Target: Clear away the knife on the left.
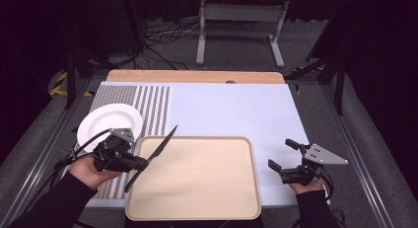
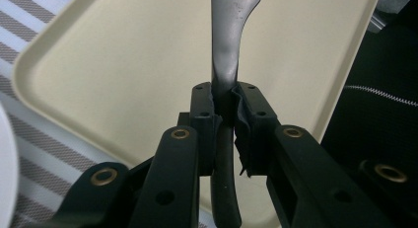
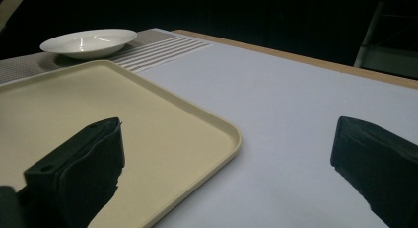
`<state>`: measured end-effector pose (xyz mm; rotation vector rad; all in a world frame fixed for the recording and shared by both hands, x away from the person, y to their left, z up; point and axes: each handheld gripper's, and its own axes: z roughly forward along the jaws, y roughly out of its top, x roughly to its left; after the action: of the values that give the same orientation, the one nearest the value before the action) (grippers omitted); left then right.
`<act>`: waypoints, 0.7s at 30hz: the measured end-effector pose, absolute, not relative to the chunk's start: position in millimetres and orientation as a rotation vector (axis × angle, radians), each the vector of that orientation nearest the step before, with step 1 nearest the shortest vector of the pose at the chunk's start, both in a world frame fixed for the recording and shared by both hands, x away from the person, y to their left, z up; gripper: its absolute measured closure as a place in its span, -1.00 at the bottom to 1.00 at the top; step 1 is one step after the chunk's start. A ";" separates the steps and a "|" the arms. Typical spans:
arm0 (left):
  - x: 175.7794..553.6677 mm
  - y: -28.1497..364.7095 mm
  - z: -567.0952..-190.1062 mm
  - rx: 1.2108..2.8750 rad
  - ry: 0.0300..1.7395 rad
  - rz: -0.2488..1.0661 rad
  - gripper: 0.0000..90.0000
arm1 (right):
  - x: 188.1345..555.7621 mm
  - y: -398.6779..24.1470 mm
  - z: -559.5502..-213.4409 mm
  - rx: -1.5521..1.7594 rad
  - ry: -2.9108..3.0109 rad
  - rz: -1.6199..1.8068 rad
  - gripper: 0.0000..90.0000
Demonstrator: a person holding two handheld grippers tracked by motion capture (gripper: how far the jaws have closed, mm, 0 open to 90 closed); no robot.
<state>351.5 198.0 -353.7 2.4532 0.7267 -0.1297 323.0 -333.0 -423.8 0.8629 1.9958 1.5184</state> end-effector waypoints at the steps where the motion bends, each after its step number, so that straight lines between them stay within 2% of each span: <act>1: 351.5 196.5 -354.8 2.453 0.726 -0.138 0.78 | 322.9 -332.9 -423.7 0.862 1.996 1.518 -0.99; 21: 352.1 171.9 -379.7 2.469 0.747 -0.214 0.77 | 323.3 -333.5 -424.1 0.863 2.004 1.527 -0.98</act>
<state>352.1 171.9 -379.7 2.4690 0.7473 -0.2137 323.3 -333.5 -424.1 0.8627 2.0043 1.5268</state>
